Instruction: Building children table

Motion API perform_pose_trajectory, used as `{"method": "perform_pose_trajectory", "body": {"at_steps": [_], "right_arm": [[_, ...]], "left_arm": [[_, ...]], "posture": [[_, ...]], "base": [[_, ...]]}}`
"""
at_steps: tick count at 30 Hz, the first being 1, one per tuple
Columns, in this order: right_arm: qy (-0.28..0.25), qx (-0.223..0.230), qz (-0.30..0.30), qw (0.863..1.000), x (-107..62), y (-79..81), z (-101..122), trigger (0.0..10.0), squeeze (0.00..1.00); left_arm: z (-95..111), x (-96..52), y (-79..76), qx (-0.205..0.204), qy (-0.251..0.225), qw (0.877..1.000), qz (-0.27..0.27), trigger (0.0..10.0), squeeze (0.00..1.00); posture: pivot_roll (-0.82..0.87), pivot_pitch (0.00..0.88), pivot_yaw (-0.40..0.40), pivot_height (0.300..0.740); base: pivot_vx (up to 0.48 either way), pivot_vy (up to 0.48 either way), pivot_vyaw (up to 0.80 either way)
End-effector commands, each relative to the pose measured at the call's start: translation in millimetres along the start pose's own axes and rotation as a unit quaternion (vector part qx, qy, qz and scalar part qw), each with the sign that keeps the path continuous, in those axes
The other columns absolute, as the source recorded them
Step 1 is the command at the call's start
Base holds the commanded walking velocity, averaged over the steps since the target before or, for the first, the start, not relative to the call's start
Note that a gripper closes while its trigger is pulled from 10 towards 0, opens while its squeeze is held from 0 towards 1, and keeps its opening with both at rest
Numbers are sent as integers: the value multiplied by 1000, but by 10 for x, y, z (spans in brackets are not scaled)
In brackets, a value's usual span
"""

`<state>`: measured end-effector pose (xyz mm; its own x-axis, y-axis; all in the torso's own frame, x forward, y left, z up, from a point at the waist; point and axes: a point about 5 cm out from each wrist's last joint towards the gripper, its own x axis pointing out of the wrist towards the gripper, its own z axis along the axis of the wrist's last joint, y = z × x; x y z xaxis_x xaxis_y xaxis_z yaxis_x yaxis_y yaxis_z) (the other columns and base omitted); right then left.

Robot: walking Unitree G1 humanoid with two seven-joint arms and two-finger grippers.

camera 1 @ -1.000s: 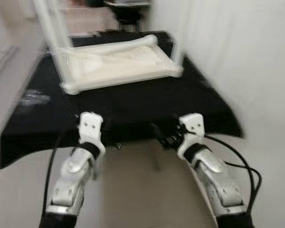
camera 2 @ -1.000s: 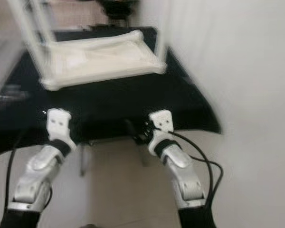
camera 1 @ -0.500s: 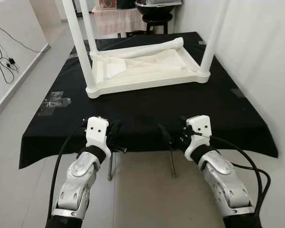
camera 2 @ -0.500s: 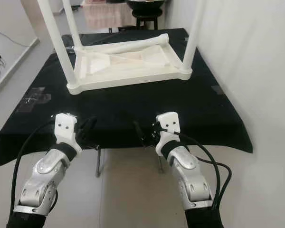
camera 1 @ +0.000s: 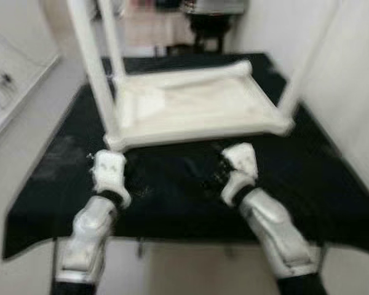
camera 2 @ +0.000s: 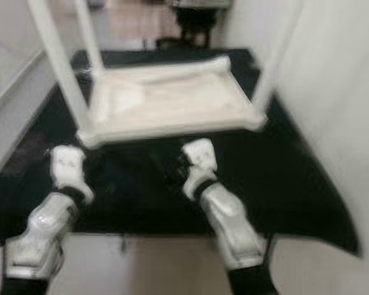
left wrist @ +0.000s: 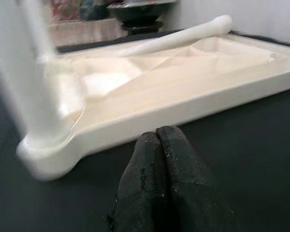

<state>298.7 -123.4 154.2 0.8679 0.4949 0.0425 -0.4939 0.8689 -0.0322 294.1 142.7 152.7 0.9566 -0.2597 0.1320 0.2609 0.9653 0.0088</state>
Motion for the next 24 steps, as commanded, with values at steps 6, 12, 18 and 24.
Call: {"method": "perform_pose_trajectory", "body": {"at_steps": [6, 12, 18, 24], "right_arm": [[-4, -35, 67, 997, -55, 92, 31, 10000, 0], [-10, -40, 89, 995, -35, 71, 93, 10000, 0], [32, -82, 95, 992, 6, 22, 45, 10000, 0], [84, -173, 88, 977, 103, -178, 150, 10000, 0]], "left_arm": [[-11, -1, -74, 0, 2, 1000, -14, 10000, 0], [-17, -2, -81, 0, 3, 1000, -14, 10000, 0], [-47, 11, -84, -4, 12, 1000, -18, 10000, 0], [-54, 2, -130, -8, 21, 999, -39, 10000, 0]], "posture": [[20, 97, -9, 740], [19, 91, -9, 740], [22, 91, -9, 740], [24, 96, -7, 740]], "base": [[356, 0, 579], [318, 0, 800], [0, 0, 0], [0, 0, 0]]}}
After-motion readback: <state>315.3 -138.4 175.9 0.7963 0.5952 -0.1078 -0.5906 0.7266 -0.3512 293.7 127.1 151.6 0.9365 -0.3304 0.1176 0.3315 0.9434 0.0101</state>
